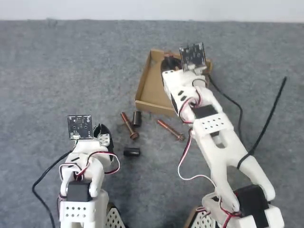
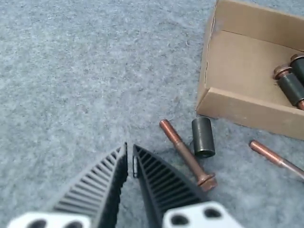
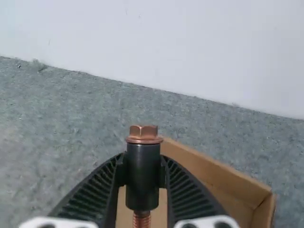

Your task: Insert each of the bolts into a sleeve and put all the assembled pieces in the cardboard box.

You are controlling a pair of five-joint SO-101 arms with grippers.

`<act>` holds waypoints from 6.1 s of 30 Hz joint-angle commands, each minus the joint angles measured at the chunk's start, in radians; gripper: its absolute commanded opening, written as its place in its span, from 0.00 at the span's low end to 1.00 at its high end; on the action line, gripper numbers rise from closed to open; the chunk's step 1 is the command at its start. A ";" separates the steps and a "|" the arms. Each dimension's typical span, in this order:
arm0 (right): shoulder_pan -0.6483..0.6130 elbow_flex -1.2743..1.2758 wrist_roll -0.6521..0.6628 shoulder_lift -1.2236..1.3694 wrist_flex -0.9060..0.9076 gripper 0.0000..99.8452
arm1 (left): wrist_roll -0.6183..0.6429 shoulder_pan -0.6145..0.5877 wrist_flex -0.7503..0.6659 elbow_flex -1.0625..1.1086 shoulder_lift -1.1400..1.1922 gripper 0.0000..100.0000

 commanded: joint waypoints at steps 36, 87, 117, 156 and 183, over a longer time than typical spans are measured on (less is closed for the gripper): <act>0.081 -0.603 -0.002 0.625 0.510 0.04 | -0.011 0.003 -0.003 -0.013 -0.015 0.01; -0.348 -0.087 -0.002 -0.120 0.997 0.01 | -0.005 -0.210 -0.025 -0.013 -0.018 0.01; -0.547 -0.087 0.457 0.226 0.730 0.10 | -0.003 -0.334 0.023 -0.015 -0.020 0.01; -0.202 -0.011 0.344 0.013 0.872 0.01 | -0.005 -0.336 0.009 -0.015 -0.018 0.01; 0.344 0.368 0.331 -0.225 0.816 0.07 | -0.005 -0.334 0.014 -0.013 -0.017 0.01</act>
